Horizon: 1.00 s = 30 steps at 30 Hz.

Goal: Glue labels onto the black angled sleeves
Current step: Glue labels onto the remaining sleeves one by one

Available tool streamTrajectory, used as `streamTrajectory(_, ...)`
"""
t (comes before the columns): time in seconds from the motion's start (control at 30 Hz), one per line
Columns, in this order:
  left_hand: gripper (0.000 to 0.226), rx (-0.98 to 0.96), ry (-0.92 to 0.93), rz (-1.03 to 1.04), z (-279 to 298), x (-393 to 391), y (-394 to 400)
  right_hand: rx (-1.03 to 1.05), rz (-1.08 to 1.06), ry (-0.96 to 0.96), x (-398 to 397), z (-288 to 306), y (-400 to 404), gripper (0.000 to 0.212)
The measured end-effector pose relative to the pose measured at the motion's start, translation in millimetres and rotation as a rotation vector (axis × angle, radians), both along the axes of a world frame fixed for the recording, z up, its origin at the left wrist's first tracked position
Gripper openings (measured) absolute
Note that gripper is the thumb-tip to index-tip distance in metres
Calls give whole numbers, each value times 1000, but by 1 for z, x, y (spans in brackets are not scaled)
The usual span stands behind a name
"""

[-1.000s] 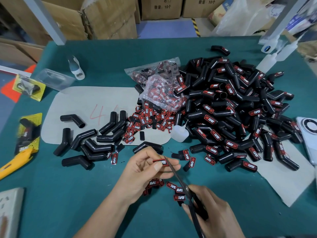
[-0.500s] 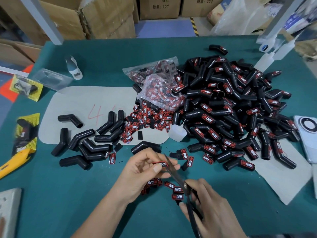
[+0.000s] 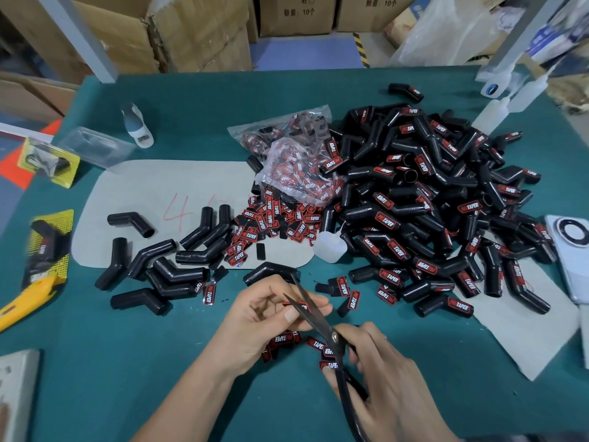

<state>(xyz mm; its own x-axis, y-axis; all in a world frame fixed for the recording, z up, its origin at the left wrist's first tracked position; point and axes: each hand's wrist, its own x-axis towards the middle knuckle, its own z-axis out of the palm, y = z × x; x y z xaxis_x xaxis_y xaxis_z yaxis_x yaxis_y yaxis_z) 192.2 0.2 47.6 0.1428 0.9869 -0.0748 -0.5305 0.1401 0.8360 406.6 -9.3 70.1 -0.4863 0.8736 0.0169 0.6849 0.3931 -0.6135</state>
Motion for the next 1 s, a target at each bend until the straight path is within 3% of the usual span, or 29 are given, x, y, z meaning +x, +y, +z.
streamTrajectory(0.07, 3, 2, -6, -2, -2, -1, 0, 6, 2, -2, -1, -1, 0, 33)
streamTrajectory(0.23, 24, -9, 14, 15, -8, -2, -1, 15, 4, -15, -2, -3, 1, 33)
streamTrajectory(0.47, 3, 10, 35, 0, -13, -4, -2, 50, -2, 3, 0, -6, 1, 34)
streamTrajectory(0.77, 8, -24, 12, 24, -6, -1, 0, 81, -7, 42, -1, -12, 0, 32)
streamTrajectory(1.0, 14, -36, -16, 45, -10, -1, 1, -40, -12, 66, 10, -7, -2, 40)
